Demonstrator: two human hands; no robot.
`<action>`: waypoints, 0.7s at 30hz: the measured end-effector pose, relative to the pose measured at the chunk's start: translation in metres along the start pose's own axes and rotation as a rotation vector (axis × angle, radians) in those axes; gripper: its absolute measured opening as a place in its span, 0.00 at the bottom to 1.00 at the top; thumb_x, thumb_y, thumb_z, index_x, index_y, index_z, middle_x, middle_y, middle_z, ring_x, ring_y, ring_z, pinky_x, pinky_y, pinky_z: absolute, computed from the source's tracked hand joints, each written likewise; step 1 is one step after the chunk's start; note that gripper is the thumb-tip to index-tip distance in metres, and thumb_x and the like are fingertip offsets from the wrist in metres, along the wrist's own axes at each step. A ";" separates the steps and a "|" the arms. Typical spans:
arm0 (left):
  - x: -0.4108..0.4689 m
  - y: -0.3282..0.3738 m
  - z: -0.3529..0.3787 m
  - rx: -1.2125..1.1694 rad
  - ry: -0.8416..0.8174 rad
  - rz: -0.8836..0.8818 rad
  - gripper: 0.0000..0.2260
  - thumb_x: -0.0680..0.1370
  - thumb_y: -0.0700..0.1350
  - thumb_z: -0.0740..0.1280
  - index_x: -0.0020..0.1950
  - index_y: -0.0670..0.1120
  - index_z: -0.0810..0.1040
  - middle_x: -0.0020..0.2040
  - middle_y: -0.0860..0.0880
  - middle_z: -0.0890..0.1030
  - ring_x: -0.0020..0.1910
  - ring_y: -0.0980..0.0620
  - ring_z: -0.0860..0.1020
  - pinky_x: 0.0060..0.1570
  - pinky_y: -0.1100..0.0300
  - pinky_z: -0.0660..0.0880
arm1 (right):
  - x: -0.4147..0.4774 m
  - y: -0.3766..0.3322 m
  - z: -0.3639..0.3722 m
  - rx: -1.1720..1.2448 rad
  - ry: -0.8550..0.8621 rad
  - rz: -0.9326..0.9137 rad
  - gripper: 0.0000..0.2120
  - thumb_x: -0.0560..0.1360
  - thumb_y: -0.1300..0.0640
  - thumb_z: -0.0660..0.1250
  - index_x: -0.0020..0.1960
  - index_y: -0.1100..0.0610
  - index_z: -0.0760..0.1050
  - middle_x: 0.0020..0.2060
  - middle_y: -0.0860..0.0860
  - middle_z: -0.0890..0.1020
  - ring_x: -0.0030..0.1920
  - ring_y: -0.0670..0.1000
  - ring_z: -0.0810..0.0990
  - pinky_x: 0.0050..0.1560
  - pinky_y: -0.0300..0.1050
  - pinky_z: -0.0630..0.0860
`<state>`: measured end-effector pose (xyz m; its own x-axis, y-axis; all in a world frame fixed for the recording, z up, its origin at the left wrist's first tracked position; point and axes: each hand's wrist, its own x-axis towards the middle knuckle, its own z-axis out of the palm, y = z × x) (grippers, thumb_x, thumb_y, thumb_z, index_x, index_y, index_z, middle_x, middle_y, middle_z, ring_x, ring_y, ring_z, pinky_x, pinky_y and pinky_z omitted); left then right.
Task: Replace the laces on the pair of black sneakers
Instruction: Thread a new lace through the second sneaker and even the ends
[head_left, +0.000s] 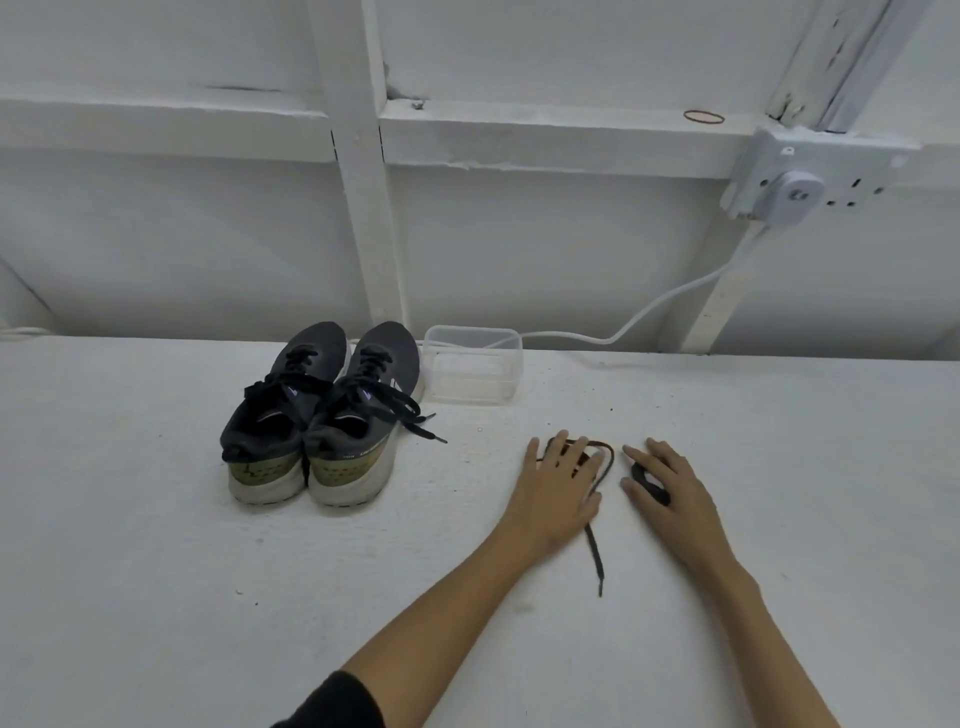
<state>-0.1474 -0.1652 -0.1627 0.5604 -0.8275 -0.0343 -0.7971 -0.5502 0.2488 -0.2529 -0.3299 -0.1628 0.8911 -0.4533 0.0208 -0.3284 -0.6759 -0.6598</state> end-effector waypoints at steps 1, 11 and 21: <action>-0.004 -0.007 -0.002 -0.010 0.029 -0.013 0.31 0.77 0.56 0.40 0.77 0.48 0.61 0.78 0.46 0.60 0.78 0.43 0.54 0.75 0.38 0.49 | 0.001 -0.006 0.007 0.000 0.032 -0.010 0.20 0.79 0.49 0.65 0.70 0.42 0.71 0.75 0.44 0.65 0.75 0.45 0.60 0.70 0.45 0.64; -0.043 -0.091 -0.017 0.058 0.266 -0.293 0.21 0.77 0.50 0.52 0.64 0.48 0.78 0.62 0.48 0.79 0.63 0.44 0.77 0.63 0.43 0.72 | 0.040 -0.092 0.103 0.013 -0.013 -0.160 0.20 0.80 0.49 0.63 0.71 0.50 0.71 0.72 0.48 0.66 0.74 0.49 0.62 0.64 0.46 0.70; -0.056 -0.110 -0.027 -0.133 0.389 -0.340 0.21 0.83 0.48 0.56 0.77 0.46 0.62 0.78 0.47 0.60 0.78 0.48 0.55 0.75 0.51 0.54 | 0.048 -0.127 0.115 0.193 0.141 -0.151 0.25 0.78 0.47 0.66 0.74 0.49 0.67 0.76 0.48 0.62 0.75 0.47 0.61 0.66 0.41 0.64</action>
<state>-0.0851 -0.0553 -0.1621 0.8440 -0.4888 0.2208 -0.5352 -0.7401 0.4071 -0.1323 -0.1996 -0.1642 0.8687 -0.4415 0.2246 -0.1181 -0.6250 -0.7717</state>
